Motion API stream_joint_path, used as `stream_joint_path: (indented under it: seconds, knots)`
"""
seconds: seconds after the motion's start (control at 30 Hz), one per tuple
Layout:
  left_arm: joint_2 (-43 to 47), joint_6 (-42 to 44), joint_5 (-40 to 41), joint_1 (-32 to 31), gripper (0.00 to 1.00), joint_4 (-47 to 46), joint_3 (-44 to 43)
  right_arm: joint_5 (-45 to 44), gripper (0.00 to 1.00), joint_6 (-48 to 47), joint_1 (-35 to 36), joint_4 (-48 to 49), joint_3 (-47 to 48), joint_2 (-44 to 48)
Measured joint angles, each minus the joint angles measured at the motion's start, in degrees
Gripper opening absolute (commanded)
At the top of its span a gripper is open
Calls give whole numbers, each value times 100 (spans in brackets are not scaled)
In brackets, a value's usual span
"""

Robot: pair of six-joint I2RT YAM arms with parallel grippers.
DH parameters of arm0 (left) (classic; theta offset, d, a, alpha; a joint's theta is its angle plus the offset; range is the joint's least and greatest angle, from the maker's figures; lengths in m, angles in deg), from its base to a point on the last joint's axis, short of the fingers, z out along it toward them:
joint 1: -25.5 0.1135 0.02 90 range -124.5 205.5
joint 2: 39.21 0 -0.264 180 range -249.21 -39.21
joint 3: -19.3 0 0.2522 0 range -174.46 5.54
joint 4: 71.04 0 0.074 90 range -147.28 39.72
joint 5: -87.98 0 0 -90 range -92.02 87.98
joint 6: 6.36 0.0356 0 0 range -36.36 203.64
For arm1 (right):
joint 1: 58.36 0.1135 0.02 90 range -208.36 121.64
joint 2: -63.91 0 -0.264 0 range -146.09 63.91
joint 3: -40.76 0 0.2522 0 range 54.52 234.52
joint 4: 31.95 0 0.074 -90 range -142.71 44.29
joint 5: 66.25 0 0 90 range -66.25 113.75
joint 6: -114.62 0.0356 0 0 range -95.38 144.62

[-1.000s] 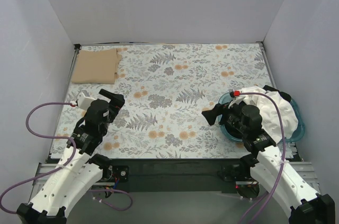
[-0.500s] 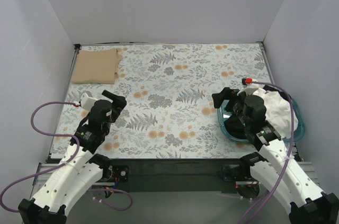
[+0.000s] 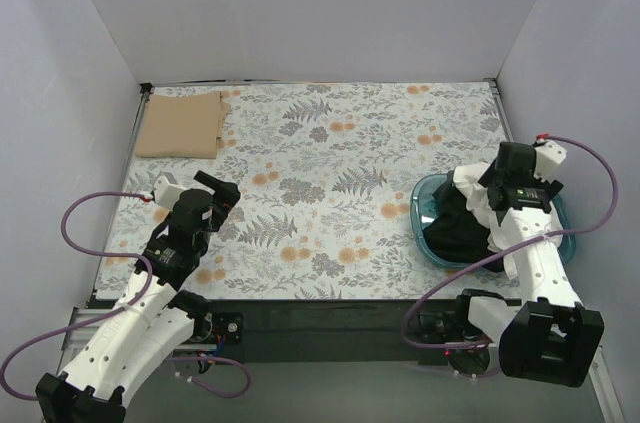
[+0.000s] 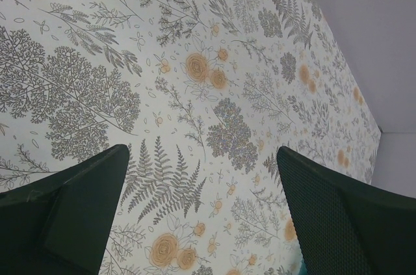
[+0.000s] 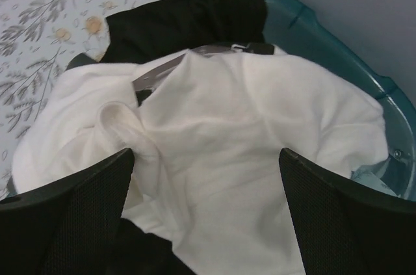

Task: Fold and stack the t-shirts
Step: Grab the tshirt from the pile

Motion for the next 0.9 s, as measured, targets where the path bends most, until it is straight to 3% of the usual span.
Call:
stream_joint_path:
  seconds: [0.27, 0.37, 0.43, 0.47, 0.5, 0.67, 0.7, 0.8, 0.9]
  knots:
    - [-7, 31, -24, 0, 97, -42, 11, 603, 95, -11, -1298, 33, -48, 70]
    - [-7, 33, -48, 0, 97, -57, 46, 1021, 83, -35, -1504, 129, -173, 96]
    - [-11, 35, -63, 0, 97, -57, 66, 1292, 61, -70, -1574, 208, -254, 85]
    - [-11, 35, -63, 0, 97, -57, 68, 1412, 61, -61, -1589, 238, -289, 83]
    - [-9, 35, -63, 0, 97, -59, 70, 1506, 45, -66, -1613, 273, -319, 76]
    - [-11, 48, -105, 0, 97, -70, 74, 1770, 23, -153, -1690, 315, -380, 107]
    - [-11, 48, -105, 0, 97, -79, 74, 1821, 14, -164, -1700, 315, -380, 151]
    - [-42, 48, -111, 0, 97, -83, 74, 1945, 1, -208, -1698, 313, -380, 389]
    - [-118, 52, -127, 0, 97, -83, 74, 2083, 1, -251, -1698, 315, -380, 761]
